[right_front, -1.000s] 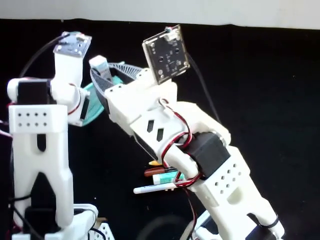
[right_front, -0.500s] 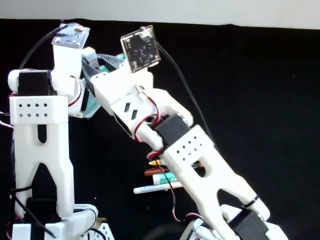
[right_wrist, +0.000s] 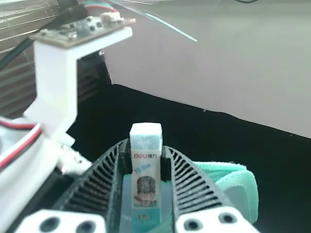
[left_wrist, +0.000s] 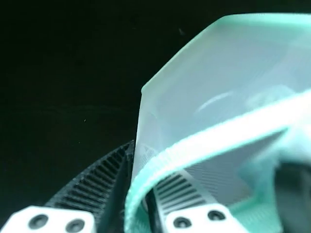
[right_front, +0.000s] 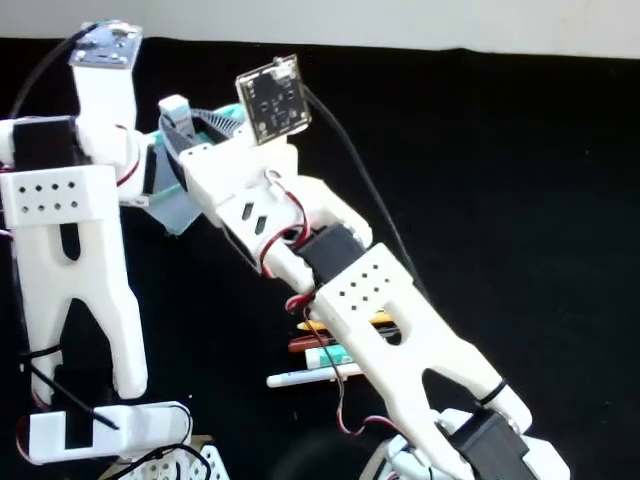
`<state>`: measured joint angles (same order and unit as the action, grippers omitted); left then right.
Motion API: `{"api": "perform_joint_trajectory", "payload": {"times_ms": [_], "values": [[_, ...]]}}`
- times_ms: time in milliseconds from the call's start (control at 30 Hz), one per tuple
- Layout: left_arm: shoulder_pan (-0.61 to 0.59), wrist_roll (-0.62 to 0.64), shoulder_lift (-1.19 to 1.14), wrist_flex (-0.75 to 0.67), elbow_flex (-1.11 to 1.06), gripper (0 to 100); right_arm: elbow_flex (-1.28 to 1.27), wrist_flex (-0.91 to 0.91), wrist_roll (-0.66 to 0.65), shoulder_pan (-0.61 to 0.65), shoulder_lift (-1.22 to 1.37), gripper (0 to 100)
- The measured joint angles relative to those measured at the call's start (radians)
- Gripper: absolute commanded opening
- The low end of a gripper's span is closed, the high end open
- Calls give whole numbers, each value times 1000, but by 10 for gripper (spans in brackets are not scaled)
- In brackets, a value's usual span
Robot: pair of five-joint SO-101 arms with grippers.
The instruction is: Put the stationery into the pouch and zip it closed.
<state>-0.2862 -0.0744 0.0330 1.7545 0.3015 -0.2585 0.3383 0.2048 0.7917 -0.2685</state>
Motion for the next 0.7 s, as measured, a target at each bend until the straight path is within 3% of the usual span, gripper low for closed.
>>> {"api": "perform_joint_trajectory", "payload": {"times_ms": [233, 400, 700], "values": [[0, 0, 0, 0, 0, 6, -54, -2, 0, 0, 0, 26], [0, 0, 0, 0, 0, 6, -68, -2, 0, 0, -2, 214], [0, 0, -2, 0, 11, 6, -81, -2, -5, 2, -11, 193]]}}
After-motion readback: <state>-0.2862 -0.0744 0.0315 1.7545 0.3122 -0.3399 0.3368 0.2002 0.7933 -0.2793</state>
